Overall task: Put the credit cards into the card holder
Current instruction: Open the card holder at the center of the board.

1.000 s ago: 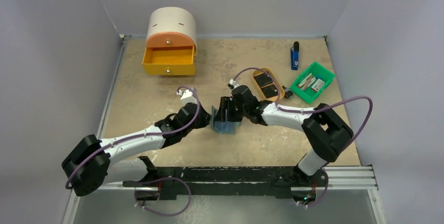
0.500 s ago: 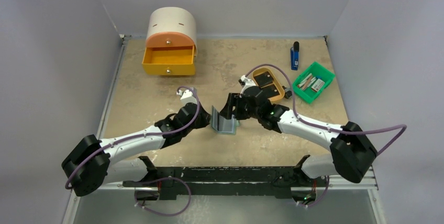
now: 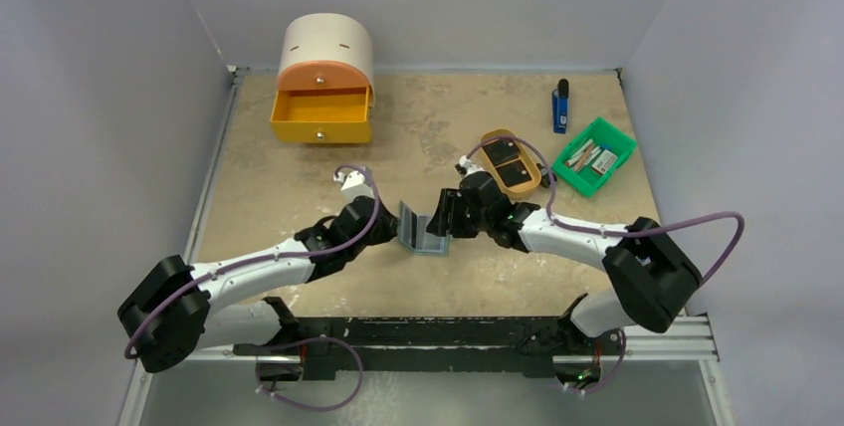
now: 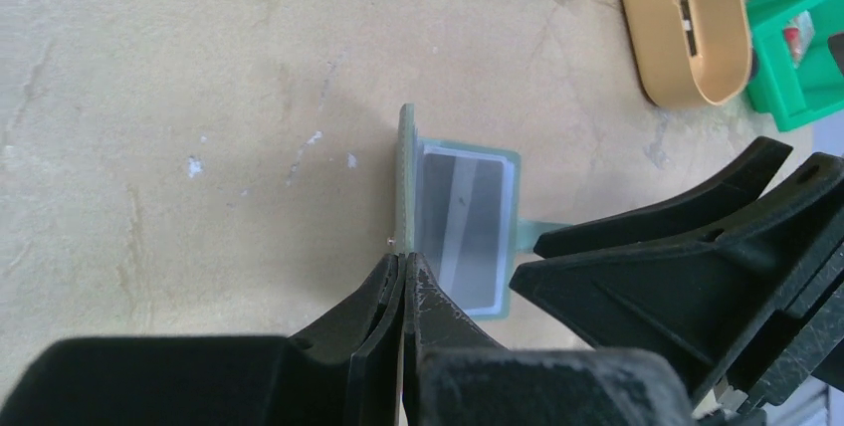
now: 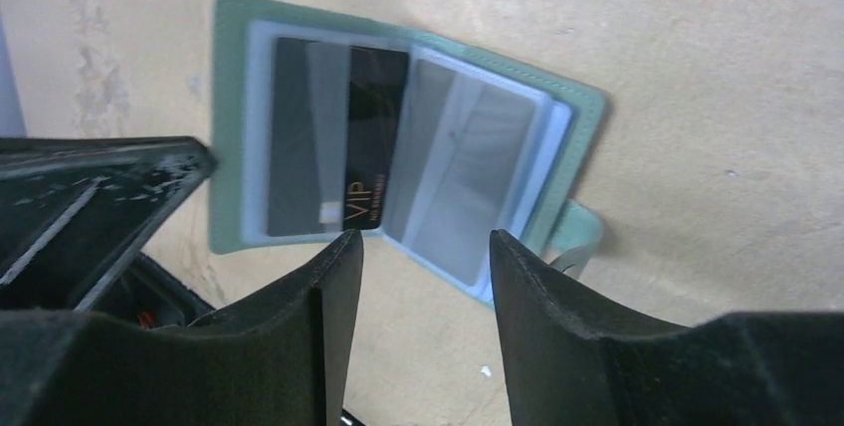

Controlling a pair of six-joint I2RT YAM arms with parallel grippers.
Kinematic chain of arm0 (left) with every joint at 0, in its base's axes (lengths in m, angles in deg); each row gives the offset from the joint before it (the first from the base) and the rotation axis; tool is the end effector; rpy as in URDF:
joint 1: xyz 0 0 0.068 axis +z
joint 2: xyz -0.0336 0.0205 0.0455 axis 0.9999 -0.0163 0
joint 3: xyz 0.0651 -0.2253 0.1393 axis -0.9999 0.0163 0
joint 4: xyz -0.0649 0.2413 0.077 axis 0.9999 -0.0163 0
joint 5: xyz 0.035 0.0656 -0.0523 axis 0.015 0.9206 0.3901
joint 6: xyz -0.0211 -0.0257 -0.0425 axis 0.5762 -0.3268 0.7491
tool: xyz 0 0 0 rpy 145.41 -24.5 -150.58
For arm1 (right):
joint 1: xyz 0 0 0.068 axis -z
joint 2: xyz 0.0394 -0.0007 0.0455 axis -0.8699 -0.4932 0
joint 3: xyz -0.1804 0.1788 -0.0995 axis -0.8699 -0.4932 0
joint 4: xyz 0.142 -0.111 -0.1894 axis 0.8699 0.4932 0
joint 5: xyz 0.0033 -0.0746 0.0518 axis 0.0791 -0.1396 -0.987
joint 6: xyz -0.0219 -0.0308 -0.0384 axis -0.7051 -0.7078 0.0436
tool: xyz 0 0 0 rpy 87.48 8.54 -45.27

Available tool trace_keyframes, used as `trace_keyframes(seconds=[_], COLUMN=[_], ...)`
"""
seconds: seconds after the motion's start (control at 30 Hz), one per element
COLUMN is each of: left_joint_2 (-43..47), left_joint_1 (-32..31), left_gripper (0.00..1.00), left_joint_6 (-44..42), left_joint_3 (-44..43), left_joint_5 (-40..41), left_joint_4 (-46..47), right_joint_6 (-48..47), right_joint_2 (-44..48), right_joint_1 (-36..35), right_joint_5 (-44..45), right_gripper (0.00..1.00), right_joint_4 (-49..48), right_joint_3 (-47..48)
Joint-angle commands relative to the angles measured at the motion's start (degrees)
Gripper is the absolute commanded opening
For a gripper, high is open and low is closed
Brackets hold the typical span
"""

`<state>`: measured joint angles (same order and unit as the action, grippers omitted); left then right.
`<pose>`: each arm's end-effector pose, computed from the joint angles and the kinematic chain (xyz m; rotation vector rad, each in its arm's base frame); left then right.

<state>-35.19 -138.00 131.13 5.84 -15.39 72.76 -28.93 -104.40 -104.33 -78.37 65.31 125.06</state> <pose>0.1646 -0.1701 0.1948 -0.3453 2.1966 -0.6708 0.2118 0.2073 0.1932 -0.0487 2.3470 0.8983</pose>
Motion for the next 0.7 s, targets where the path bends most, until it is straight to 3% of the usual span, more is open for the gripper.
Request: trace_keyframes(seconds=[0.0, 0.33, 0.47, 0.67], left_joint_2=[-1.5, -3.9, -4.3, -5.6], left_joint_1=[-0.2, -0.2, -0.2, -0.2], left_gripper=[0.0, 0.0, 0.0, 0.0], left_joint_6=[1.1, 1.2, 1.0, 1.4], left_joint_3=[0.0, 0.8, 0.9, 1.9], left_joint_5=[4.6, 4.9, 5.5, 5.7], left_joint_4=[-1.6, -1.0, -1.5, -0.5], right_joint_6=[1.1, 0.3, 0.9, 2.4], right_joint_2=[-1.7, -3.5, -2.0, -2.5], right_joint_1=[2.2, 4.2, 5.4, 7.2], right_joint_5=[-1.0, 0.9, 0.6, -4.4], right_gripper=[0.5, 0.49, 0.54, 0.47], right_joint_4=[-2.0, -0.5, -1.8, -7.2], right_joint_3=[-1.3, -2.4, -4.2, -6.9])
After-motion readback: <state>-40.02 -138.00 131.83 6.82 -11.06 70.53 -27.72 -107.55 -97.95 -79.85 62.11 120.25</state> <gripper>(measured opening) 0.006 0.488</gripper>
